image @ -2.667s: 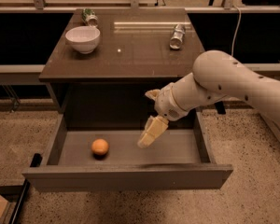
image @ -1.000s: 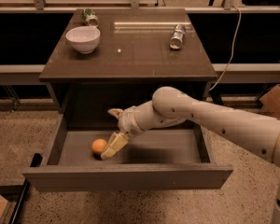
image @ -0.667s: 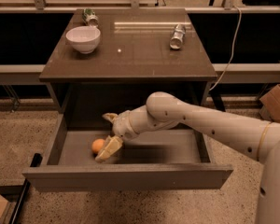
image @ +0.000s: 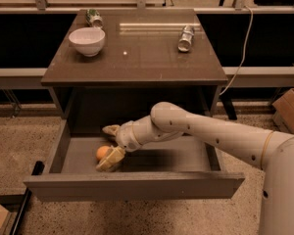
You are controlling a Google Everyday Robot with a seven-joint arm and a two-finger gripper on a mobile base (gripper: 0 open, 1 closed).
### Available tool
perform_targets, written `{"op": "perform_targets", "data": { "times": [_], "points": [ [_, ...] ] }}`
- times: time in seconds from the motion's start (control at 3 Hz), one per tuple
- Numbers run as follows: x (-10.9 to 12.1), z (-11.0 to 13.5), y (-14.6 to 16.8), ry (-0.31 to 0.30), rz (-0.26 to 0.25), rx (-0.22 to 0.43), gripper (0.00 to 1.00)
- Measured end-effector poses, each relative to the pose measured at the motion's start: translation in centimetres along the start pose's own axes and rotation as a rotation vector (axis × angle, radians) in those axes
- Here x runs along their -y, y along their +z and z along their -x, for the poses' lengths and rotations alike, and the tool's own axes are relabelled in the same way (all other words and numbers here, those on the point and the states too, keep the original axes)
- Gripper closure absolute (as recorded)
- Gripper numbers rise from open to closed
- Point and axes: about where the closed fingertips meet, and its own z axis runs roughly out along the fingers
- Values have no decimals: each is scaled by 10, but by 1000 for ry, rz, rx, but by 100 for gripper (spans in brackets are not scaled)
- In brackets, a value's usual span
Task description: Pick orange from top drawer and place on counter
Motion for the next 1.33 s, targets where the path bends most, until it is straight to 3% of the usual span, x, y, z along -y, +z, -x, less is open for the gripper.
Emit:
{"op": "perform_targets", "data": {
  "times": [0.33,1.0,1.33],
  "points": [
    [0,-4,-4,12,-14,5,47],
    [2,-7,-12,38,-28,20,94],
    [2,17,-48,-14,-34,38,100]
  ]
}}
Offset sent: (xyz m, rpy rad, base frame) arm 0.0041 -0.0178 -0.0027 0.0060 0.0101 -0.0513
